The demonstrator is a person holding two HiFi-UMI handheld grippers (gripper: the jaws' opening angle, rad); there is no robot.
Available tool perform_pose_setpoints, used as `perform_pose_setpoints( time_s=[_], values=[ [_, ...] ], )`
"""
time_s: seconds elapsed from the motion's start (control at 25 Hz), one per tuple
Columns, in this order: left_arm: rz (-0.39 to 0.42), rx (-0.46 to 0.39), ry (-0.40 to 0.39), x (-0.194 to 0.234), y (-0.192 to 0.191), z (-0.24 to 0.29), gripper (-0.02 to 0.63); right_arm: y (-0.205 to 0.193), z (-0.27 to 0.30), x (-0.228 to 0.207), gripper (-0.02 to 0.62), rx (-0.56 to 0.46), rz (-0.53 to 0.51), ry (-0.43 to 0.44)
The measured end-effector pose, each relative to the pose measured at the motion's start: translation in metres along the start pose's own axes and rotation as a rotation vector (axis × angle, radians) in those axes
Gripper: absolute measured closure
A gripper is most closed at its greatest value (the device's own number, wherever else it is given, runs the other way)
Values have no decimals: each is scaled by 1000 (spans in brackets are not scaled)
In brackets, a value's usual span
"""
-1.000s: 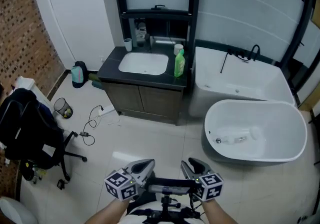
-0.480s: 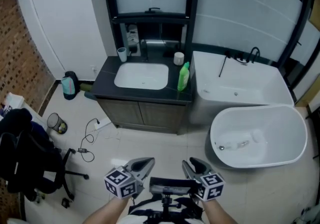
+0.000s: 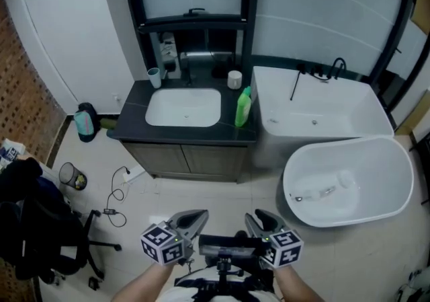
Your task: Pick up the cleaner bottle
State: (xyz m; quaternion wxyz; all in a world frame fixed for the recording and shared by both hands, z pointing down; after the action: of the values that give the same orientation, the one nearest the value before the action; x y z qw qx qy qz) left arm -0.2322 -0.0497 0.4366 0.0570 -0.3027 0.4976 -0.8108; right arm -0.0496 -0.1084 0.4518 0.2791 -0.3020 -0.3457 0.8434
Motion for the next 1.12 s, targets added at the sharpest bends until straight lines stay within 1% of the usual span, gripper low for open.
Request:
perform_pose_setpoints(
  time_s=[0.12, 0.24, 0.36, 0.56, 0.8, 1.0, 1.12],
  values=[
    [2, -1, 11, 10, 10, 14, 604, 11, 13, -14, 446, 5, -1, 12],
    [-13, -12, 33, 22, 21, 30, 604, 26, 26, -32, 446, 17, -10, 29],
    [-21, -25, 58, 34, 36, 51, 604, 49, 39, -54, 446, 15, -27, 37],
    [-33, -48, 79, 47, 65, 89, 604, 90, 57, -93, 446, 17, -49, 55],
    [-38, -39, 90, 53, 88, 133, 604, 124, 70, -131, 446, 7, -52, 74],
    [-24, -33, 100, 56, 102, 160, 604, 141, 77, -155, 447, -4, -47, 87],
    [-15, -36, 91, 57, 110, 169, 604, 146, 82, -165, 446, -4, -44, 99]
  ],
)
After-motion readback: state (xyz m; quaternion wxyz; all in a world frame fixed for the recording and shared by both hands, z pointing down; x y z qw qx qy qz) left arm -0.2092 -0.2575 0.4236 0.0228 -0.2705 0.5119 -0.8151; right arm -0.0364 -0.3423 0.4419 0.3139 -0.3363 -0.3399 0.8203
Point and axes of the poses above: the fingertips, and each gripper's own axes: z forward along the fingers, x to its left, y out of its top, the point moved 5 cm from there along -z, backward along the fingers, and after that the axes turned 6 degrees about x, right-handed, at the moved point
